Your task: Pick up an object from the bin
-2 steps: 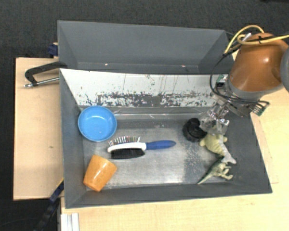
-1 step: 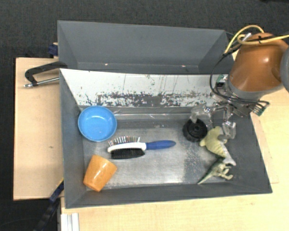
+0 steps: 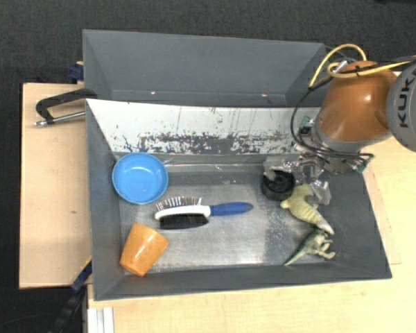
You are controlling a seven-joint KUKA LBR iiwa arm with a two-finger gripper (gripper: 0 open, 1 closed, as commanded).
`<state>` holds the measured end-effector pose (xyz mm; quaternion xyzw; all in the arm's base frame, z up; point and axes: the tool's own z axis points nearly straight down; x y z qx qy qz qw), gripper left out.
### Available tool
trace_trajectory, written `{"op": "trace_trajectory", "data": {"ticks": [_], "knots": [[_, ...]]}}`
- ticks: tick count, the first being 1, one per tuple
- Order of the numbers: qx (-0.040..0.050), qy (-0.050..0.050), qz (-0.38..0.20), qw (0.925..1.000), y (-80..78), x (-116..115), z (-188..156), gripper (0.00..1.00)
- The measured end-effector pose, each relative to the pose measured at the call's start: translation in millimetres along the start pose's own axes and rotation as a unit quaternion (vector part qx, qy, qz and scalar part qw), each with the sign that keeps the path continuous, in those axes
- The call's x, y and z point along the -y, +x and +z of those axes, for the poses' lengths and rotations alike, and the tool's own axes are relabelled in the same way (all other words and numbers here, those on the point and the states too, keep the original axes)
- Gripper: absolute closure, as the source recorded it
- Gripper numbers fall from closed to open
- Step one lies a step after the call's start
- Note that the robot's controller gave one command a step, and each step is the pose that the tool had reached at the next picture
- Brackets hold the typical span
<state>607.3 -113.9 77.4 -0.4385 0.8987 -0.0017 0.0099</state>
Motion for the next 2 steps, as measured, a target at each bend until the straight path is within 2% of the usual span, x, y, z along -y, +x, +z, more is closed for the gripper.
{"op": "trace_trajectory", "data": {"ticks": [1,2], "knots": [[0.0025,0.003,-0.2,0.9798,31.1,-30.6,-1.6,0.0],[0.0047,0.005,-0.2,0.9797,28.3,-29.9,-5.7,1.0]]}}
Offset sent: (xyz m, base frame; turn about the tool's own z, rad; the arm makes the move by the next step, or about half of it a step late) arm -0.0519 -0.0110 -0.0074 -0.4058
